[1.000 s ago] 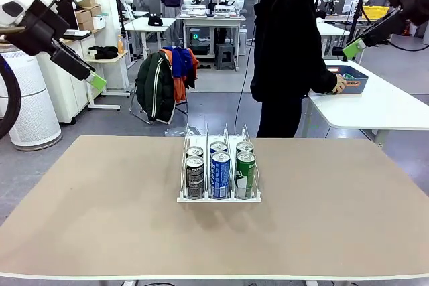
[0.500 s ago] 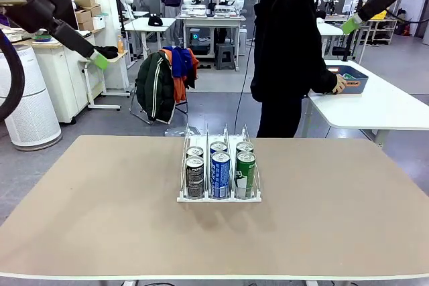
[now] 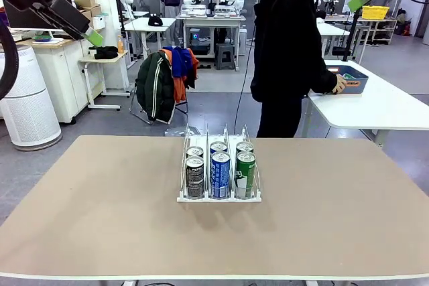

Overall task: Fill the beverage cans into the dispenser.
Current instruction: Pick up the Ionic drink handed by the human.

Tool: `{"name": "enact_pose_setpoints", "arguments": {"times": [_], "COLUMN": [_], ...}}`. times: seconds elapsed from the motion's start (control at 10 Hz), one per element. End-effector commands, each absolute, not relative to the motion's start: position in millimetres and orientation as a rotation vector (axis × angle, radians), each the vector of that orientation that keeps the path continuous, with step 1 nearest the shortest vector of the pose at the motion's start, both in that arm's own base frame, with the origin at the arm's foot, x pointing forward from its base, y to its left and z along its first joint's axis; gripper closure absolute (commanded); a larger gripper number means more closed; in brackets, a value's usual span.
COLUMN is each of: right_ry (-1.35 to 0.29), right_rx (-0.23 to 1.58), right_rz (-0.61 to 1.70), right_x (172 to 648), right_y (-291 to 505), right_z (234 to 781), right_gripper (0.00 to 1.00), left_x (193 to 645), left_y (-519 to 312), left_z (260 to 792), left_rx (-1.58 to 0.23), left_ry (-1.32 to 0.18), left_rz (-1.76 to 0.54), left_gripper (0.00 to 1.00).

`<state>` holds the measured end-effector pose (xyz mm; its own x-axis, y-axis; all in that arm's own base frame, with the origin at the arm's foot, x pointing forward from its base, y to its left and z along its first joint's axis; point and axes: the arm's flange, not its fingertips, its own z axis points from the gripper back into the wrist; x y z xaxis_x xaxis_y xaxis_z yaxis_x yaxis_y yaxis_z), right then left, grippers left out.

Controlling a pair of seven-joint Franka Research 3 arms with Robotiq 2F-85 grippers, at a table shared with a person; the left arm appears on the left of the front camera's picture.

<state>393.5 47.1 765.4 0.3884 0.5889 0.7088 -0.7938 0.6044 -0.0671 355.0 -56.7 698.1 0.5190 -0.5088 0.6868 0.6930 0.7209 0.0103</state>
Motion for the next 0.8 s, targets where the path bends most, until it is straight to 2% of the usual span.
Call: {"name": "enact_pose_setpoints", "arguments": {"times": [0.0, 0.7], "right_ry": [-0.768, -0.772], "right_rx": [0.28, 0.301], "right_rz": [0.854, 0.894], "right_x": [398.3, 394.3], "right_y": [48.2, 47.0], "right_z": [764.0, 767.1], "right_gripper": [0.0, 0.0], "left_x": [359.4, 356.2], "left_y": [-60.4, -56.7], "left_z": [696.7, 699.2], "left_rx": [-0.267, -0.279], "left_ry": [-0.732, -0.727], "left_rz": [-0.717, -0.727], "left_gripper": [0.0, 0.0]}}
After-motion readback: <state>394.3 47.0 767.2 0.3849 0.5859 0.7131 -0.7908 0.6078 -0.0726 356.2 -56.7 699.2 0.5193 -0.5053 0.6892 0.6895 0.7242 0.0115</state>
